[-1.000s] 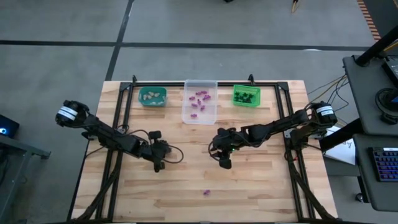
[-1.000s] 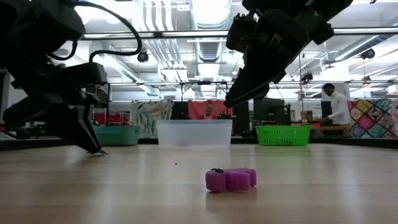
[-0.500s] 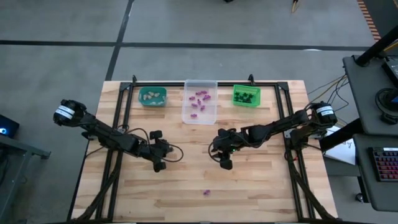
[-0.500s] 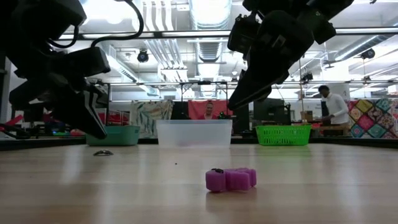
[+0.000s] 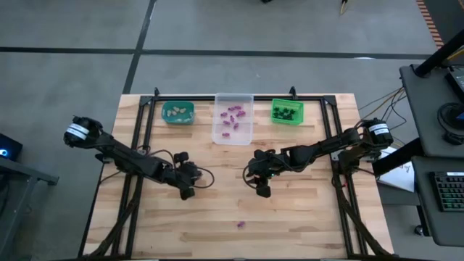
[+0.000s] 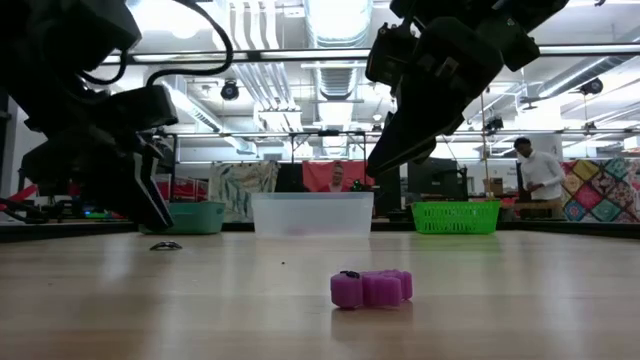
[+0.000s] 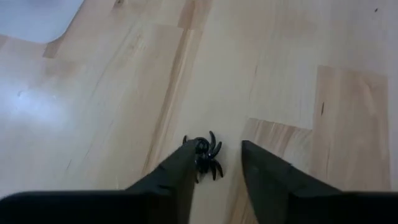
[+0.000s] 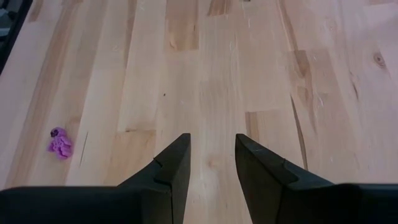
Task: Sort Halloween decoration
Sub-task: Put the black spider toy into the green bin
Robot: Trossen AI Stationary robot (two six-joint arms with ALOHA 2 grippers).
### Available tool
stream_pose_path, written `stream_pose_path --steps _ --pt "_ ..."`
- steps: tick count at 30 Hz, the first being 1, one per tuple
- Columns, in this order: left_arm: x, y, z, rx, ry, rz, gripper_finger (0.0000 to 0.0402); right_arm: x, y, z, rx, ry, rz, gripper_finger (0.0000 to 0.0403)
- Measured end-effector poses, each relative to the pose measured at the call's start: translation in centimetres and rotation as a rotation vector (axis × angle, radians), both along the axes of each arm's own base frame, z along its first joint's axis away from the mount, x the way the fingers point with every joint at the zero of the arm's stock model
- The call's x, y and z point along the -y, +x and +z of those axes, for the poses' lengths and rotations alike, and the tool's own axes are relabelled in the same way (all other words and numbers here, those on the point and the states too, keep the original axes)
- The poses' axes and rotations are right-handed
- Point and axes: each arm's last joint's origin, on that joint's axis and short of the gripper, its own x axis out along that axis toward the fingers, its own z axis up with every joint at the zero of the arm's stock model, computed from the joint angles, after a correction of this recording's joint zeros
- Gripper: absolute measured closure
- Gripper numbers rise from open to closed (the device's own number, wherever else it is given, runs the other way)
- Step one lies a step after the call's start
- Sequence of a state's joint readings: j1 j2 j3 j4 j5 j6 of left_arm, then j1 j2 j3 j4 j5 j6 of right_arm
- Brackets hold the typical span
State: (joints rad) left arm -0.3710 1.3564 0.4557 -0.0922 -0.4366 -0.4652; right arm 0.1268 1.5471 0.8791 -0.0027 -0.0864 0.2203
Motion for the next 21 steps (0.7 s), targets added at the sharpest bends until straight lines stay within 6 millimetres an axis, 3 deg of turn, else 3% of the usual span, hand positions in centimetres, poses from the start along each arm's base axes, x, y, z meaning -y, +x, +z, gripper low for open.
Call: stream_pose_path --steps 5,9,14,21 --pt "0.0 0.2 -1.2 -0.018 0.037 0.016 0.0236 0.0 0.0 0.0 0.000 0.005 -0.005 0.0287" --pt "0.0 0.5 -2.2 -0.022 0.074 0.053 0.0225 0.0 0.0 0.0 0.000 0.006 -0.006 0.0287" --pt "0.2 0.8 -2.7 -0.018 0.078 0.060 0.0258 -0.1 0.0 0.0 0.000 0.006 -0.004 0.0287" --pt "0.2 0.9 -2.6 -0.004 0.065 0.052 0.0354 -0.2 0.0 0.0 -0.002 0.012 -0.007 0.0287"
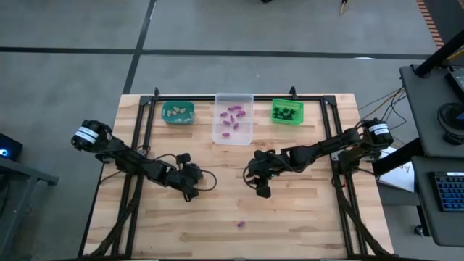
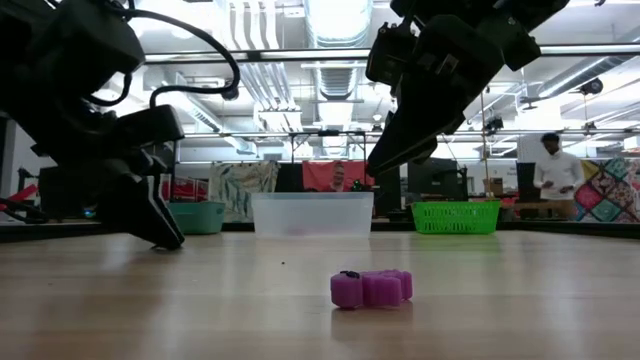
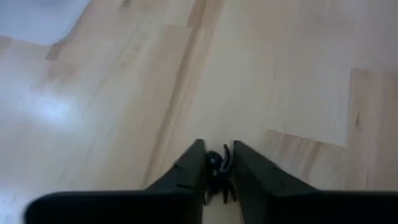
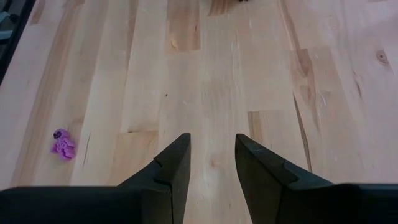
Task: Sort Halloween decoration
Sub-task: Put the black spider toy into the green bin
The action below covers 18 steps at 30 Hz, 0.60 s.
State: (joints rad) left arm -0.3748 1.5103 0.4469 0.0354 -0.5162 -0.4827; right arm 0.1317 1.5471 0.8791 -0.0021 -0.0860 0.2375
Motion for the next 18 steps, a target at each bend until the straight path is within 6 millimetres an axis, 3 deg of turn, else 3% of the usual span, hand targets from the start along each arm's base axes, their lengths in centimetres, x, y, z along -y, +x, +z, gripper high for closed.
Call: stream_pose_path --steps 5,18 --pt "-0.1 0.0 0.5 0.017 0.003 0.000 0.0398 -0.3 0.0 0.0 0.000 -0.002 0.011 0.0287" --pt "0.0 0.0 2.8 0.110 -0.033 -0.024 0.0401 -0.5 -0.1 0.0 0.003 -0.007 0.021 0.0287"
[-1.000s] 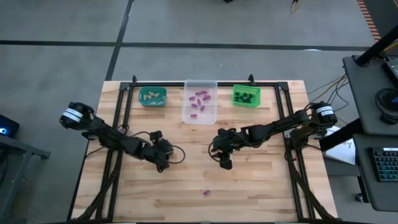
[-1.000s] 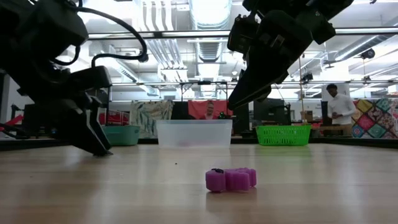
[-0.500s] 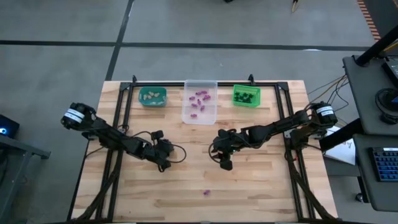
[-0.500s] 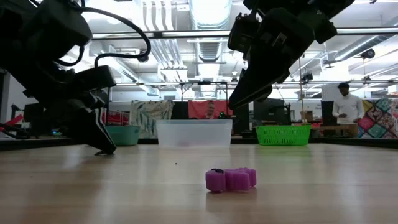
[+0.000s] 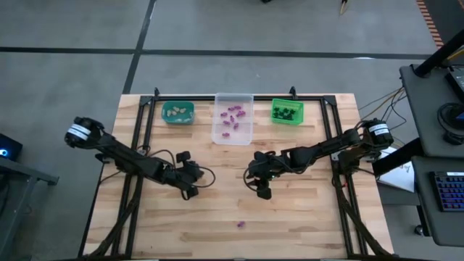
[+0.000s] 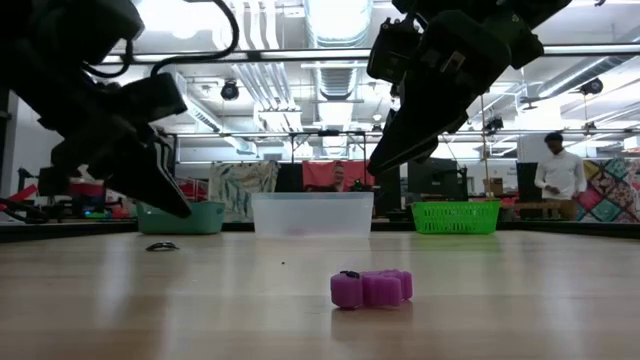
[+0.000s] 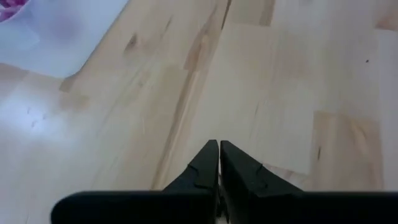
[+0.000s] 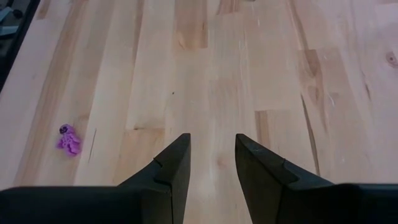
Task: Sort Halloween decoration
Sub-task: Put the black spider toy into the green bin
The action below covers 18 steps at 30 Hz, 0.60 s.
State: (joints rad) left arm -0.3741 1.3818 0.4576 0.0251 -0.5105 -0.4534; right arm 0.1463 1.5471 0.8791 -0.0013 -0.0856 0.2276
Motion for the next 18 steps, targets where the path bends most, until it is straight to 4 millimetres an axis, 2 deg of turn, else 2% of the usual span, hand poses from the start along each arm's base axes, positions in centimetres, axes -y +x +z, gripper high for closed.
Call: stream_pose_path --steps 9,18 --pt "0.1 -0.3 0.1 -0.018 -0.035 -0.003 0.0392 -0.1 0.7 0.1 0.081 -0.012 0.010 0.0287" --pt "-0.2 -1.0 -0.6 -0.074 -0.023 0.019 0.0296 -0.1 1.3 0.0 0.144 -0.042 0.036 0.0287"
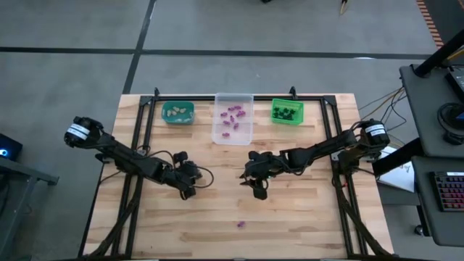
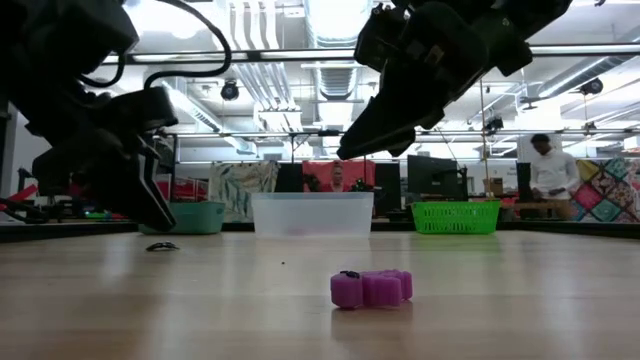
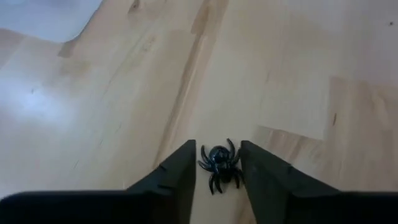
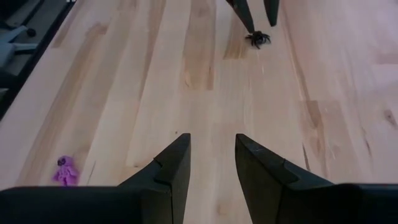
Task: Sort Halloween decoration
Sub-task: Put the black spider toy into the green bin
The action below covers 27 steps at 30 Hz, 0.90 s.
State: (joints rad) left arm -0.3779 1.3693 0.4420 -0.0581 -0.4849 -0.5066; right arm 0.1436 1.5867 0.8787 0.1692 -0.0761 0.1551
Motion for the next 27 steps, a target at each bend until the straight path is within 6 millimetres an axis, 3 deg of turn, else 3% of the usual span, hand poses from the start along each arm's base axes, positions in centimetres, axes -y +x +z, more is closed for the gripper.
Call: stream_pose_path --steps 5,11,19,27 --pt "-0.2 -0.4 -0.7 0.017 -0.010 0.012 0.0258 0.0 0.1 0.1 0.011 -0.013 -0.005 0.0287" --pt "-0.5 -1.2 -1.5 0.015 -0.031 0.046 0.0257 0.1 0.1 0.1 0.014 -0.029 -0.013 0.0287" --pt "-0.7 -1.8 -2.2 0.054 -0.053 0.066 0.0293 0.1 0.1 0.1 0.013 -0.029 -0.013 0.0287" --pt "-0.6 -1.5 -2.0 0.083 -0.045 0.013 0.0364 0.1 0.1 0.1 0.013 -0.028 -0.012 0.0287"
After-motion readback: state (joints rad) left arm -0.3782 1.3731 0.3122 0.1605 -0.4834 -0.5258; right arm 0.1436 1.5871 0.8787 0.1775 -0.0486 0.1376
